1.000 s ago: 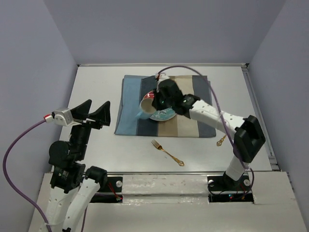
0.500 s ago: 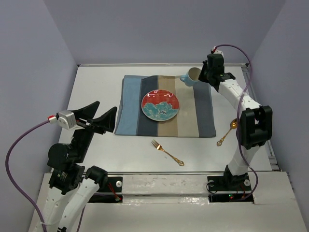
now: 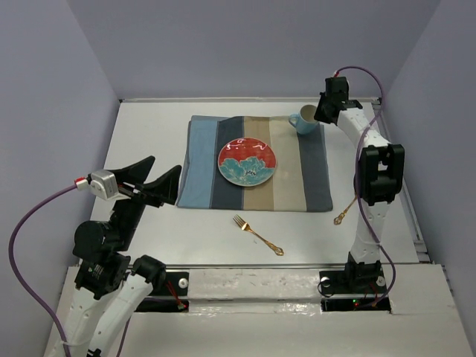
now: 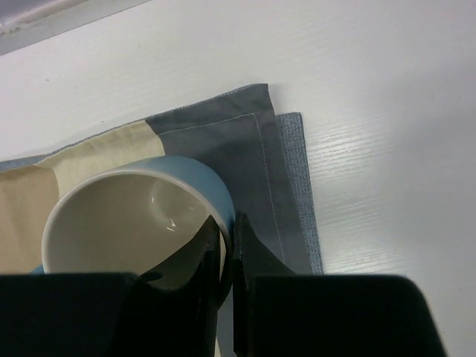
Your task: Set the dinner table for one person
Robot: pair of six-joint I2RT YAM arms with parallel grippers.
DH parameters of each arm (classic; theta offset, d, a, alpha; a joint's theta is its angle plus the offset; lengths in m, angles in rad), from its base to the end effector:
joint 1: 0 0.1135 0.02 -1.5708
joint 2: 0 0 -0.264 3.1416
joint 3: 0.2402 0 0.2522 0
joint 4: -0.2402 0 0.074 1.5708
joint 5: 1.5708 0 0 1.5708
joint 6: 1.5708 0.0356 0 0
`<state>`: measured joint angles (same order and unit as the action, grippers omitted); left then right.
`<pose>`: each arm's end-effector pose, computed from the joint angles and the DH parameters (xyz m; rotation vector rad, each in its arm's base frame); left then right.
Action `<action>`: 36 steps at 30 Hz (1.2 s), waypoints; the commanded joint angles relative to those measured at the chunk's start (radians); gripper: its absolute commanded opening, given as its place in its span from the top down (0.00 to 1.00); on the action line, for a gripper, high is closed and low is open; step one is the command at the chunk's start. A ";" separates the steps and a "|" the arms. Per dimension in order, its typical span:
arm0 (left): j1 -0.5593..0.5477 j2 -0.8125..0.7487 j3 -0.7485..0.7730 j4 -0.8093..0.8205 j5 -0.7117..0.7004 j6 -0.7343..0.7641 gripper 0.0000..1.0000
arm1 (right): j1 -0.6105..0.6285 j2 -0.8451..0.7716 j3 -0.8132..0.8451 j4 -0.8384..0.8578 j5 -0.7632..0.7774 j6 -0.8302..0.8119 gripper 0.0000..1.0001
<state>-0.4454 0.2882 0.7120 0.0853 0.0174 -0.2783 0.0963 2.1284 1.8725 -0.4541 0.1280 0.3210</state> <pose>0.0550 -0.0269 0.3974 0.1065 1.0788 -0.6624 0.4929 0.0430 0.2623 0.3214 2.2520 0.0737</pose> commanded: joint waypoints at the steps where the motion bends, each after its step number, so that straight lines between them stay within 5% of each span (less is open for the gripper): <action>1: -0.006 0.005 0.006 0.039 -0.004 0.008 0.01 | -0.010 0.010 0.085 0.020 -0.001 -0.016 1.00; 11: -0.006 0.028 0.004 0.039 0.000 0.011 0.01 | -0.029 0.079 0.122 -0.001 -0.008 -0.014 1.00; 13: -0.006 0.029 0.004 0.039 -0.002 0.010 0.01 | -0.029 0.080 0.137 -0.011 -0.007 -0.017 0.93; 17: -0.004 0.031 0.004 0.039 0.003 0.010 0.01 | -0.029 0.059 0.172 -0.058 -0.045 -0.028 0.60; 19: -0.004 0.029 0.004 0.039 0.003 0.010 0.01 | -0.029 0.041 0.180 -0.072 -0.067 -0.030 0.52; 25: 0.001 0.029 0.003 0.041 0.001 0.005 0.01 | -0.005 -0.117 0.088 -0.071 -0.151 -0.016 0.47; 30: 0.010 0.020 0.004 0.037 -0.007 0.011 0.01 | 0.184 -0.396 -0.255 0.064 -0.186 -0.016 0.50; 34: 0.010 0.017 0.003 0.036 -0.007 0.011 0.01 | 0.442 -0.604 -0.717 0.274 -0.212 -0.022 0.53; 36: 0.011 0.022 0.003 0.036 -0.007 0.011 0.01 | 0.590 -0.659 -0.811 0.284 -0.190 -0.020 0.53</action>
<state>-0.4419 0.3069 0.7116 0.0849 0.0120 -0.2779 0.4870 1.5528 1.2778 -0.2733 -0.0315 0.3092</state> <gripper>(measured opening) 0.989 0.474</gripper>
